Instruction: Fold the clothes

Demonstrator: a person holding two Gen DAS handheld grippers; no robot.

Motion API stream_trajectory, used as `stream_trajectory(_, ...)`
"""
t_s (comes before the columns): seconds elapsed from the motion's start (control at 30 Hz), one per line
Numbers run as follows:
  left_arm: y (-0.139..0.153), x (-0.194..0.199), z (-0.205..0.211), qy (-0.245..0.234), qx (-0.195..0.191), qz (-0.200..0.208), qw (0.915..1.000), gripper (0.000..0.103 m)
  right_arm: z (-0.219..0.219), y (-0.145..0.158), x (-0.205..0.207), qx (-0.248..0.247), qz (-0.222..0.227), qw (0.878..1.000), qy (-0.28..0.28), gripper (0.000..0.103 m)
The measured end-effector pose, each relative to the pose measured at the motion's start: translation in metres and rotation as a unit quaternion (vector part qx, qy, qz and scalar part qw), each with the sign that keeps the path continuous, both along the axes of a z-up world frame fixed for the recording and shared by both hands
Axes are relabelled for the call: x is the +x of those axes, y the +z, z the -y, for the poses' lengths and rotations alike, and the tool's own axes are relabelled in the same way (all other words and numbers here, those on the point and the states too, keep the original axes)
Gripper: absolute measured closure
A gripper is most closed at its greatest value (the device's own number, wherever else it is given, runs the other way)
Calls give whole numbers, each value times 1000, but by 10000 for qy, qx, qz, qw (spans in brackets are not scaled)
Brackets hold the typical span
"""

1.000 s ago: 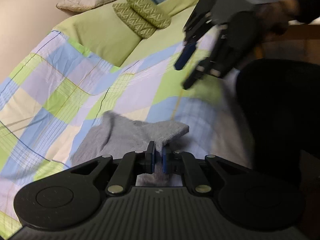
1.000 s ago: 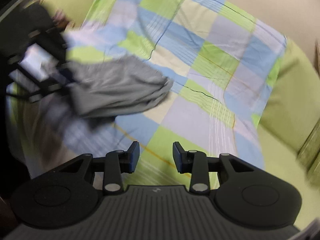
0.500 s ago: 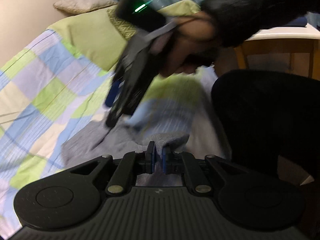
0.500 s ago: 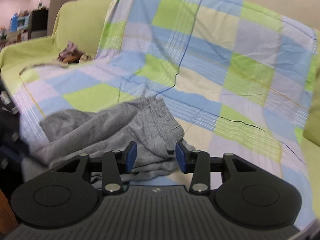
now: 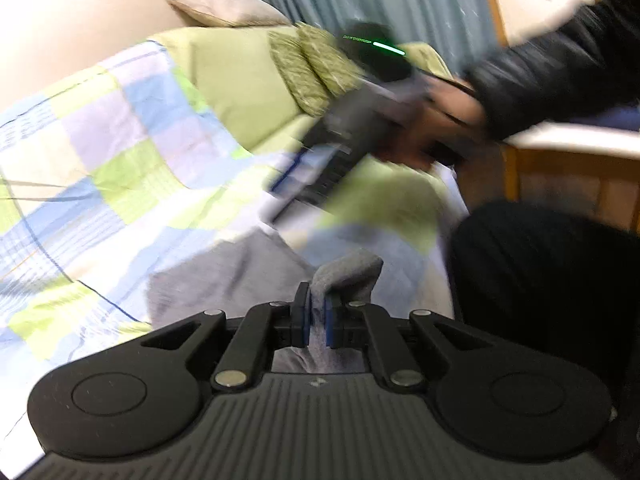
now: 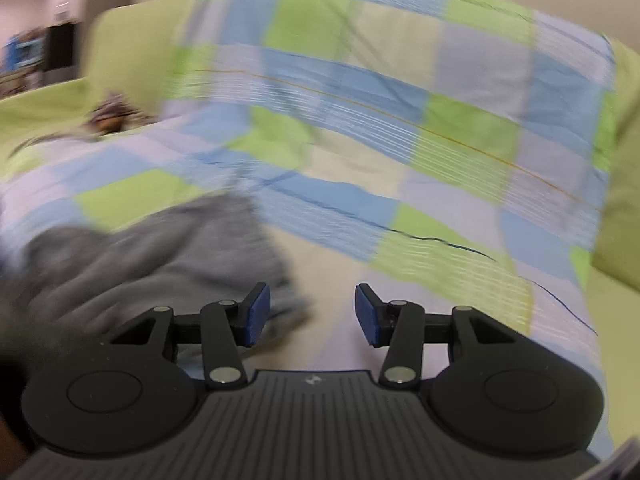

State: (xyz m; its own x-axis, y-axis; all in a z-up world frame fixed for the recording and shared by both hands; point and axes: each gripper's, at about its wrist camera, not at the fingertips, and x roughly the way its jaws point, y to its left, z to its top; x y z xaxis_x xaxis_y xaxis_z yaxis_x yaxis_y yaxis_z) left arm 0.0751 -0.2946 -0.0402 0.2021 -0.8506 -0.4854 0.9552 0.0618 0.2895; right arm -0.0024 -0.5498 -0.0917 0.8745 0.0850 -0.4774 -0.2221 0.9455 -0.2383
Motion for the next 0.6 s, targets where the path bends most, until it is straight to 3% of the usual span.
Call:
stream_trajectory(0.07, 11, 8, -1, 80, -122, 23, 9999, 98, -7, -3, -7, -218, -1, 9997, 147, 61)
stream_trajectory(0.13, 22, 15, -3, 138, -222, 56, 9996, 98, -28, -11, -21, -828, 24, 9951, 535, 59)
stream_trajectory(0.17, 28, 18, -4, 158, -268, 97, 9995, 98, -40, -15, -28, -1189, 52, 9899, 768, 57)
stream_trajectory(0.37, 38, 9, -11, 109, -146, 354, 9992, 98, -87, -22, -15, -2277, 469, 9596, 1585, 56)
stream_trajectory(0.5, 35, 0, -13, 76, -26, 359, 9993, 98, -93, -23, 7, -2458, 579, 9493, 1872, 56)
stream_trajectory(0.6, 32, 0, -19, 106, -14, 285, 9995, 98, -90, -24, 20, -2612, 447, 9395, 2169, 63)
